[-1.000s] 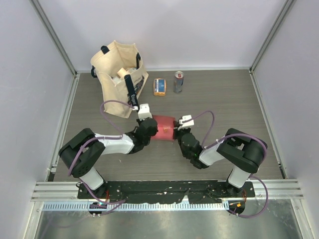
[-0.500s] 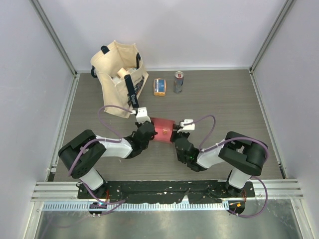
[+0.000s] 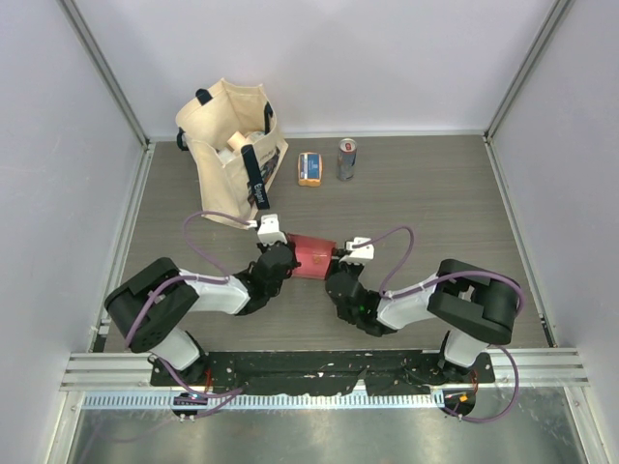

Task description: Fold the paper box

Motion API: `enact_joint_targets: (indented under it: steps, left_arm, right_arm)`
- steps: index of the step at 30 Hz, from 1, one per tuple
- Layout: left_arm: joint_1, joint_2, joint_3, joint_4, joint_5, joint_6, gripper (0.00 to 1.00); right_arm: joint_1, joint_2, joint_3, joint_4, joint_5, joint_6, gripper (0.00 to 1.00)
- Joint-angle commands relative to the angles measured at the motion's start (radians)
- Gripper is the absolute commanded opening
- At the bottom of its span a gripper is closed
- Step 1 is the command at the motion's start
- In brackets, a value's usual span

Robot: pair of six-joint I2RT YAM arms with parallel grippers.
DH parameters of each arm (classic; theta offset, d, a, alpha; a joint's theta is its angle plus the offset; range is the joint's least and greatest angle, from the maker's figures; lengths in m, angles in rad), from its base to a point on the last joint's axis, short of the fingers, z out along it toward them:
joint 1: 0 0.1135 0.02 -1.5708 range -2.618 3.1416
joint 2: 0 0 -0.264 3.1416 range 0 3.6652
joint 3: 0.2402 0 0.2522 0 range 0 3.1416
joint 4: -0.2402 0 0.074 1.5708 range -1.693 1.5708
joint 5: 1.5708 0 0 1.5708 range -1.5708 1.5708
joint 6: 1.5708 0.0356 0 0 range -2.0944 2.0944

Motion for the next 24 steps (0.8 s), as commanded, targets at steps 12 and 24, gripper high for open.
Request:
enact_joint_targets:
  steps: [12, 24]
  left_arm:
    - [-0.031, -0.022, -0.107, 0.121, -0.04, -0.021, 0.0]
    - [-0.06, -0.016, -0.1, 0.124, -0.067, 0.029, 0.0]
  right_arm:
    - [0.157, -0.026, -0.075, -0.204, 0.141, 0.074, 0.36]
    - [0.179, -0.656, -0.064, -0.826, -0.067, 0.145, 0.84]
